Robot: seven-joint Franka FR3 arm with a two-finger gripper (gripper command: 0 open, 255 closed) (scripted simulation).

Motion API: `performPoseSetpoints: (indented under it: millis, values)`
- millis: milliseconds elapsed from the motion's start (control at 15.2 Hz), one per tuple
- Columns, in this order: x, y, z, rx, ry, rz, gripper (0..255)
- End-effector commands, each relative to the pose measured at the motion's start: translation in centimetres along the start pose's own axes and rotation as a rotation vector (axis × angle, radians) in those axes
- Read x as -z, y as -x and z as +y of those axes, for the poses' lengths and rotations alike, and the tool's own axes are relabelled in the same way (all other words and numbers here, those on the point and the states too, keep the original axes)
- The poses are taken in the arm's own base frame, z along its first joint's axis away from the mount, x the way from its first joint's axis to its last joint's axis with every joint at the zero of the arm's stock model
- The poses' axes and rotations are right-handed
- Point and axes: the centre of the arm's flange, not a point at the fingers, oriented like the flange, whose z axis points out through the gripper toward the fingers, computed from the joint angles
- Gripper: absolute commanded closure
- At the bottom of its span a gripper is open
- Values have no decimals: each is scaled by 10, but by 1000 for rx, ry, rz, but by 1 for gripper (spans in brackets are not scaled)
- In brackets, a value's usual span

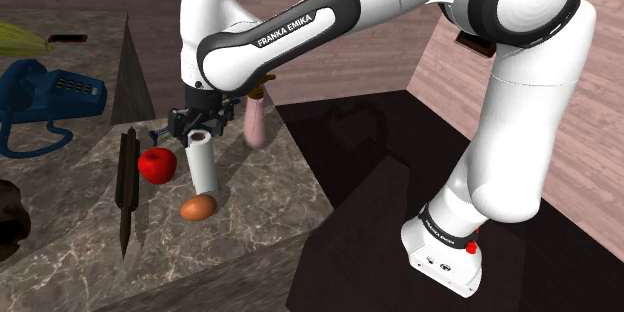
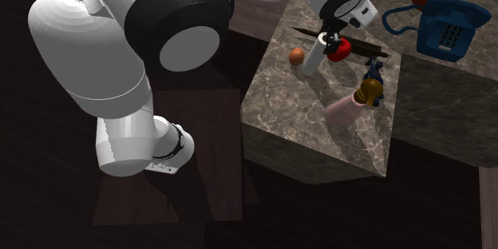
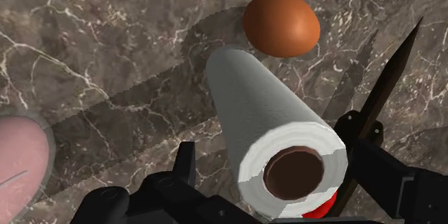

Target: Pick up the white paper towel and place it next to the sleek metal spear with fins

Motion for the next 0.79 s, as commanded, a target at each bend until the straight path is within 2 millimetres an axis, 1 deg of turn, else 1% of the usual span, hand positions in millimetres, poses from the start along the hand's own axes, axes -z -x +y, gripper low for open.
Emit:
performPoseSetpoints:
  millis: [0,66,264,330,726]
  values:
    - [0,0,0,0,0,0,0]
    - [0,0,0,0,0,0,0]
    - [40,0,0,0,0,0,0]
    - [50,0,0,0,0,0,0]
    - [50,0,0,0,0,0,0]
